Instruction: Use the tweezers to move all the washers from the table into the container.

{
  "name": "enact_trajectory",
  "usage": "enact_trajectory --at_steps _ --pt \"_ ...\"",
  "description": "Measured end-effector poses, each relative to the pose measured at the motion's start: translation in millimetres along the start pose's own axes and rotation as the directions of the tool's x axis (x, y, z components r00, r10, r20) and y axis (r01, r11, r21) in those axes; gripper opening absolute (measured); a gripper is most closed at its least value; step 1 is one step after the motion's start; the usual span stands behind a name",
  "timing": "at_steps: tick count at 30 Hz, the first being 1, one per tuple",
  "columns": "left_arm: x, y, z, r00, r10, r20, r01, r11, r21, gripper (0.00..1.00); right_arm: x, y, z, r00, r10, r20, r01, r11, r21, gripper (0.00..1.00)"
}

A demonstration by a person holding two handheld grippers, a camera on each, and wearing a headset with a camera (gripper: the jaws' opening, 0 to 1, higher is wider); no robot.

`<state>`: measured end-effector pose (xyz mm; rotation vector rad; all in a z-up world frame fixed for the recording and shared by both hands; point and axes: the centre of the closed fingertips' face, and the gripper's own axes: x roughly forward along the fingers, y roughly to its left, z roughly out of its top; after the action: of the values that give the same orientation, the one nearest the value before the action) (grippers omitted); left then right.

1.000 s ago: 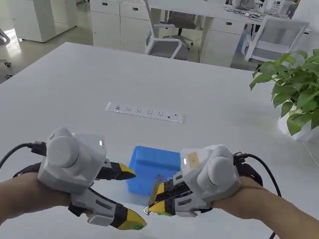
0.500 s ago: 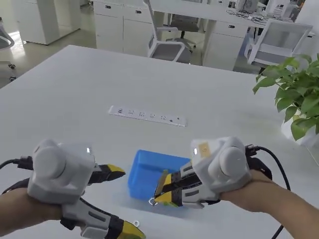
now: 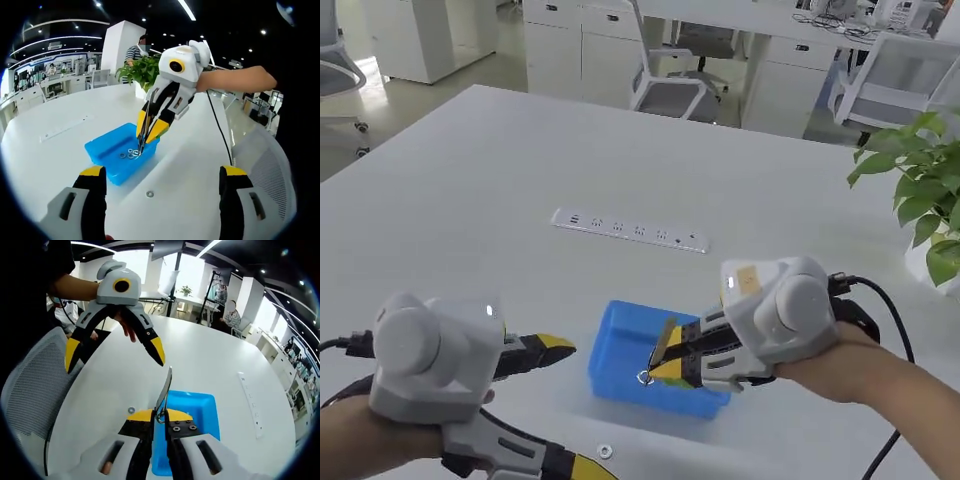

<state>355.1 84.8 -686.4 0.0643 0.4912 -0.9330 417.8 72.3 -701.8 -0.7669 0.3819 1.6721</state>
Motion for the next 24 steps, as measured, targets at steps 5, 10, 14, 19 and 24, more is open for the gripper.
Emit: enact_trajectory --at_steps 5,10,14,19,24 --pt "-1.7 3.8 1.0 0.9998 0.014 0.016 -0.014 1.0 -0.009 0.99 4.9 -7.6 -4.8 1.0 0.001 -0.002 -0.001 1.0 0.005 0.09" --pt "-2.3 6.6 -0.7 0.9998 0.019 0.01 -0.019 1.0 -0.01 0.99 9.4 -14.4 -9.0 1.0 0.002 -0.002 -0.002 1.0 0.015 0.09" --pt "-2.3 9.2 -2.1 0.9997 0.024 0.004 -0.024 1.0 -0.008 0.99 12.8 -19.1 -13.0 1.0 0.002 -0.003 -0.002 1.0 0.019 0.09" --pt "-0.7 12.1 -0.4 0.9996 0.025 0.011 -0.025 1.0 -0.007 0.99 18.4 -21.9 -20.7 0.9998 0.01 -0.015 -0.009 1.0 0.024 0.09" --pt "1.0 14.9 1.2 0.9995 0.026 0.016 -0.026 1.0 -0.007 0.99 23.4 -23.8 -30.0 0.9994 0.019 -0.028 -0.019 0.999 0.032 0.09"
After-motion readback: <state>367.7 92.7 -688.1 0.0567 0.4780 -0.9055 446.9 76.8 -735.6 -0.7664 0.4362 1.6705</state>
